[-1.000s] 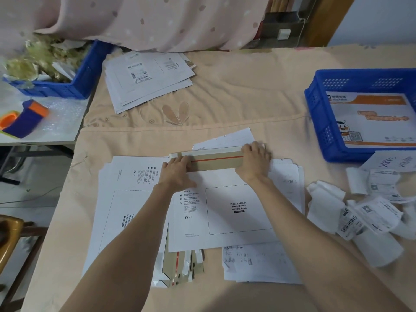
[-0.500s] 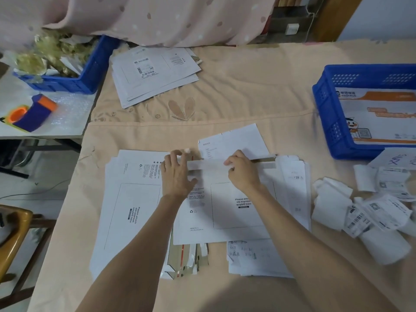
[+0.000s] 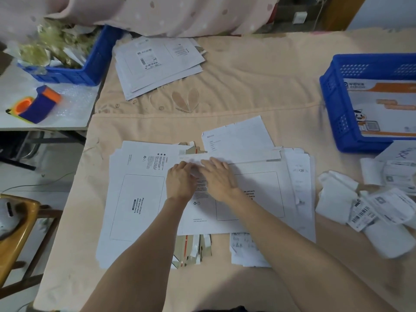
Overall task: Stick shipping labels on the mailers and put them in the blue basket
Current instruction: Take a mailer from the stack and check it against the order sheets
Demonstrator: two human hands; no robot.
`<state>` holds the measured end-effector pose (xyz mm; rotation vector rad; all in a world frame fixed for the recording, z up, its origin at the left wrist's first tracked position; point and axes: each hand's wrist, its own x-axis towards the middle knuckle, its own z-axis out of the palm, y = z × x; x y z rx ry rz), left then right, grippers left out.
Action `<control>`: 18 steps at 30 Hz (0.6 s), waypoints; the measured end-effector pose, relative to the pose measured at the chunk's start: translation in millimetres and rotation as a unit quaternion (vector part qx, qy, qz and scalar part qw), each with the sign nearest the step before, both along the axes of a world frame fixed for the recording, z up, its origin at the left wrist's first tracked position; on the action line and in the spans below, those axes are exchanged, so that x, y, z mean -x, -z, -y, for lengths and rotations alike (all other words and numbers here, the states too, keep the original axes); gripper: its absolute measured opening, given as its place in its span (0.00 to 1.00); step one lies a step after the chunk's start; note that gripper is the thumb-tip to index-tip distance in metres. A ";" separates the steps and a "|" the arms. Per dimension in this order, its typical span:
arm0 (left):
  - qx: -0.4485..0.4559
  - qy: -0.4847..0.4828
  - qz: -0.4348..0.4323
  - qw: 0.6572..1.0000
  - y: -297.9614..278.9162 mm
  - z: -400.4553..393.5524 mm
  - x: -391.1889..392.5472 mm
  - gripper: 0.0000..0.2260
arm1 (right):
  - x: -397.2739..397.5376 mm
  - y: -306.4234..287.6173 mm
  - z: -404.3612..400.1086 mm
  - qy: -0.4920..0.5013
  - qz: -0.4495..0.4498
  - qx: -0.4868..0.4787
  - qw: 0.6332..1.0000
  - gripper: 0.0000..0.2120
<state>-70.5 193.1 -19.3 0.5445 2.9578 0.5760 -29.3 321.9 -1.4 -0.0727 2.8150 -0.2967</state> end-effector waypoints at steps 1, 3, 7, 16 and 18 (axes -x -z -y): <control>0.001 -0.004 -0.004 1.000 0.7 -0.3 -0.5 0.15 | 0.2 1.4 1.6 0.006 0.006 -0.007 1.000 0.29; 0.012 -0.019 -0.012 1.000 2.1 -2.7 -1.4 0.16 | 4.6 -0.5 5.2 0.020 0.011 -0.013 1.000 0.28; 0.016 -0.044 -0.003 0.999 2.7 -8.8 -2.8 0.14 | 26.1 -7.2 5.6 0.017 0.023 -0.033 0.999 0.18; 0.220 -0.002 0.039 0.975 -44.0 -45.3 41.7 0.13 | 24.8 -11.2 -15.8 0.096 0.083 0.213 0.969 0.25; 0.184 0.005 0.028 0.982 -50.3 -62.4 44.7 0.15 | 20.2 -15.2 -39.8 0.202 -0.008 0.304 0.931 0.23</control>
